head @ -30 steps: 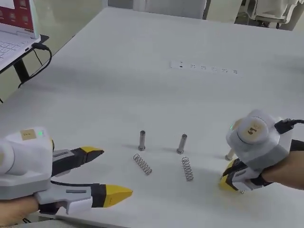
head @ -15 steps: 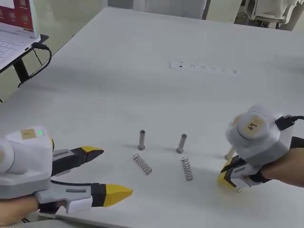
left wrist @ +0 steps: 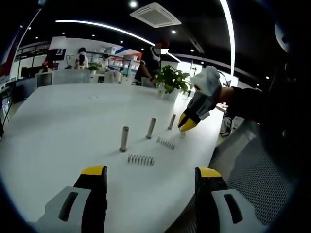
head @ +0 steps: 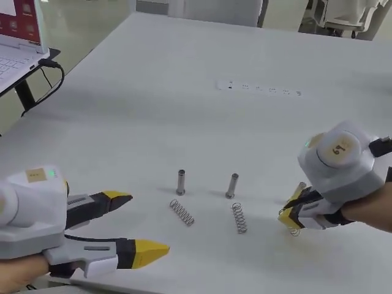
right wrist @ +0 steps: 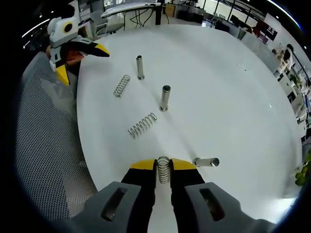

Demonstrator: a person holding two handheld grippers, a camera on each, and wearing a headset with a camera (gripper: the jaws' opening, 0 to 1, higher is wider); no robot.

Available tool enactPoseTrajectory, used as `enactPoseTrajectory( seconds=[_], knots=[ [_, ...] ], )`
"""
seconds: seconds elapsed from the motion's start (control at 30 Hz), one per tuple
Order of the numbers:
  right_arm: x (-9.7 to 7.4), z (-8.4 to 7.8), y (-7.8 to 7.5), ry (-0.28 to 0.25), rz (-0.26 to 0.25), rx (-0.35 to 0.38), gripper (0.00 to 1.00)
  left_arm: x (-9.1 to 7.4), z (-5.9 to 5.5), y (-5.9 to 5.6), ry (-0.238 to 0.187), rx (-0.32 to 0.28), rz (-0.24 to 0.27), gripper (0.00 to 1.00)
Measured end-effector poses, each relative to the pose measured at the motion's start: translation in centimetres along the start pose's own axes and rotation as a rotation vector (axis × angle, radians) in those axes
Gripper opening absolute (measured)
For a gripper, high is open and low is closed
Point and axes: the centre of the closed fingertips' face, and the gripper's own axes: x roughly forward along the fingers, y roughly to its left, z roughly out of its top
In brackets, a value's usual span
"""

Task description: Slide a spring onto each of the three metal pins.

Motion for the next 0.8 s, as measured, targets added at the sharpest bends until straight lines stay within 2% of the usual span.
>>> enactPoseTrajectory(
  seconds=[0.57,0.7,0.8],
  knots=[
    [-1.3,-0.7,-0.7,-0.035,-0.025,0.056,0.09,0.0,-0.2,-0.1,0.017,0.012,-0.002,0.69],
    [-1.9,-0.5,-0.7,-0.056,-0.032,0.070,0.08,-0.1,-0.2,-0.1,0.019,0.012,-0.002,0.69],
    [-2.5,0.0,-0.7,-0.097,-0.033,0.101,0.08,-0.1,-0.3,-0.1,0.020,0.012,-0.003,0.69]
  ],
)
